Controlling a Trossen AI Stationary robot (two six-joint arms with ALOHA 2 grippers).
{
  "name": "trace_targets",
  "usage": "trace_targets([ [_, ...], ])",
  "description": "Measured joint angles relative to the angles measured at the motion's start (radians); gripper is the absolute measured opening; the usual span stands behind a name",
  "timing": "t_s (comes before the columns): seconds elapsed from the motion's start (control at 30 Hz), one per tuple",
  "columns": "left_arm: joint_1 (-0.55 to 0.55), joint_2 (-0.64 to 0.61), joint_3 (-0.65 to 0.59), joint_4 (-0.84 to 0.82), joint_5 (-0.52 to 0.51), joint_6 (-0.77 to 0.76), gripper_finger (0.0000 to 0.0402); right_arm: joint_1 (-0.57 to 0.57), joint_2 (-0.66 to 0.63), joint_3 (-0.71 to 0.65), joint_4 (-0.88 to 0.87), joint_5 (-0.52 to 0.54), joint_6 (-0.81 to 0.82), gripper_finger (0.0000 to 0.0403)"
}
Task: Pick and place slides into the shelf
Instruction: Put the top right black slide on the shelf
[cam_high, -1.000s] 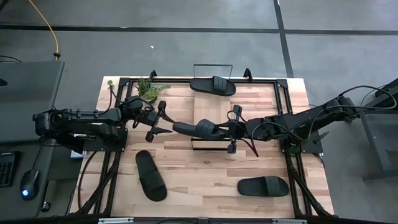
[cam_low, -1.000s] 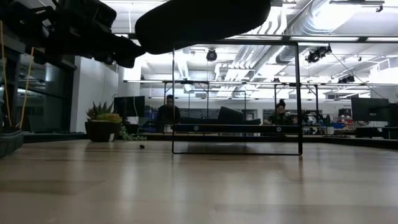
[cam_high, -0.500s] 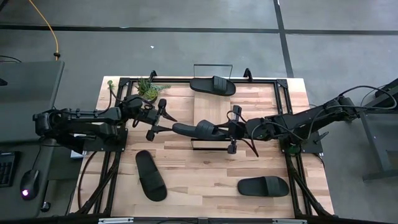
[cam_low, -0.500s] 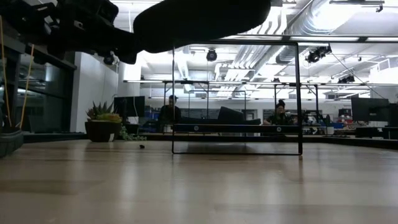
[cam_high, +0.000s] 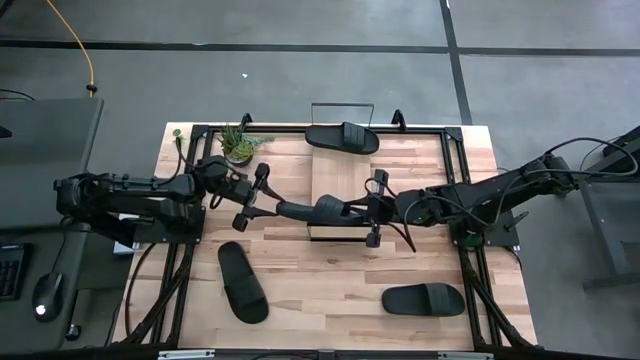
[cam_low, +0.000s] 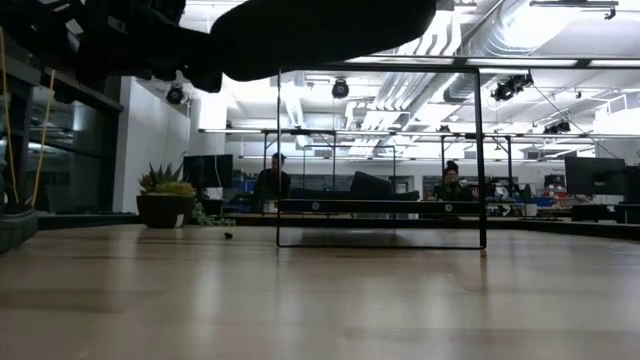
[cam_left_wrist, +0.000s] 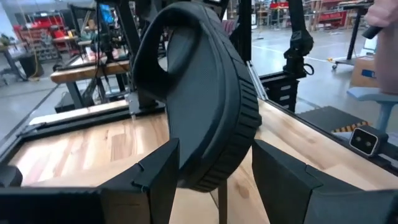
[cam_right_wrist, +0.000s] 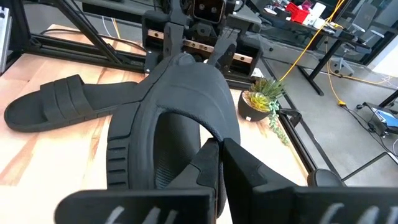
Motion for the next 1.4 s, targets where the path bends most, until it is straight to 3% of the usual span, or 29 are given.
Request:
trace_targets([
  [0.33, -0.054, 0.046, 0.018, 0.054, -0.057, 0.003, 0.0184, 0.0, 0.0, 0.0, 0.014, -0.013, 0.0, 0.0],
  [0.83, -0.062, 0.236, 0.111, 0.042, -0.033, 0.004, 0.0184, 0.001, -0.002, 0.0, 0.021, -0.012, 0.001, 0.0],
  [1.2, -0.094, 0.239, 0.116, 0.019, -0.159, 0.032, 0.0183, 0.0, -0.002, 0.0, 0.015, -0.013, 0.011, 0.0],
  [1.4, -0.093, 0.239, 0.116, 0.01, -0.177, 0.082, 0.0135, 0.0, -0.001, 0.0, 0.014, -0.011, 0.011, 0.0],
])
